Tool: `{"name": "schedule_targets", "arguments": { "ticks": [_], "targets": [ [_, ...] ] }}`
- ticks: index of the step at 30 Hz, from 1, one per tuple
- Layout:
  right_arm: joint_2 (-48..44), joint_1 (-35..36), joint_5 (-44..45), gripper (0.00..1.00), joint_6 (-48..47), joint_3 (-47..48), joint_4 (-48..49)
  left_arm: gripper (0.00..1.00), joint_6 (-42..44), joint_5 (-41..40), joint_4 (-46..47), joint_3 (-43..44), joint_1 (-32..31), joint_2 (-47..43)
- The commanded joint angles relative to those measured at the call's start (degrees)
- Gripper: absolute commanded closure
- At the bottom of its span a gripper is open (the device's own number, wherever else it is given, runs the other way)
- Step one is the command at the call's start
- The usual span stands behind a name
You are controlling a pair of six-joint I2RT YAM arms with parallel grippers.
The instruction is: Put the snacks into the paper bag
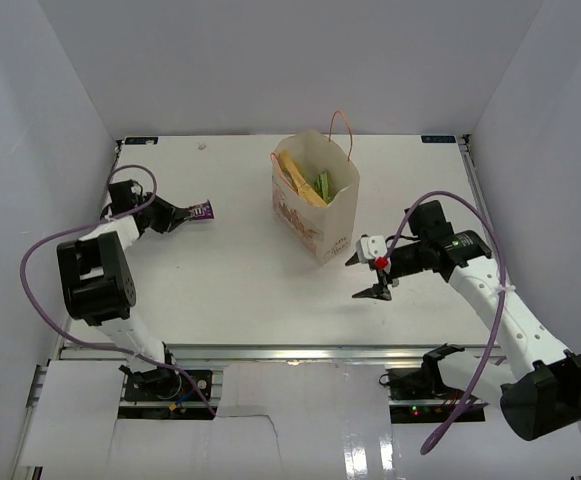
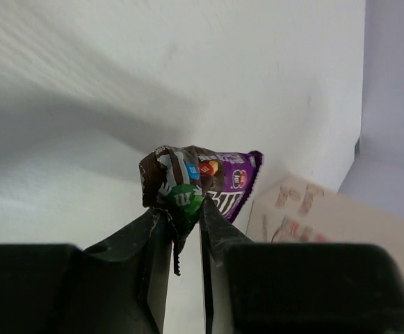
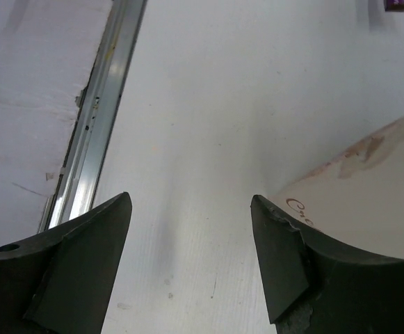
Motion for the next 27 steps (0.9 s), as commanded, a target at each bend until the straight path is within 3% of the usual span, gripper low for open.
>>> {"name": "schedule_targets", "arguments": {
  "ticks": [1, 5, 6, 10, 13, 20, 27],
  "targets": [
    [-1.75, 2.50, -2.82, 0.25, -13.57, -1.47, -6.34, 0.71, 5.95, 12.24, 7.08, -10.10, -1.08, -10.20],
    [-1.40, 11.62, 6.22, 0.25, -6.91, -2.70, 2.70, 0.72, 7.62, 16.13, 7.44, -20.83, -6.07, -21.78],
    [0.08, 17.22, 11.98, 0.28, 0.24, -2.88, 9.68, 0.72, 7.10, 16.66, 7.44, -26.36, -10.70, -27.30],
    [3.16, 24.03, 22.20, 0.30, 11.01, -2.88, 23.41, 0.72, 5.07, 15.27, 6.91, -32.11, -18.03, -34.81],
    [7.64, 28.78, 28.89, 0.30, 24.19, -1.04, 33.62, 0.72, 3.15, 12.89, 5.95, -36.16, -23.04, -41.74],
    [20.73, 37.56, 38.64, 0.30, 50.18, 5.90, 40.86, 0.72, 0.15, 9.02, 5.24, -42.32, -32.09, -53.00],
    [24.62, 38.90, 36.39, 0.26, 58.58, 7.67, 42.01, 0.72, -0.47, 6.47, 4.80, -44.08, -36.58, -58.12]
  ]
}}
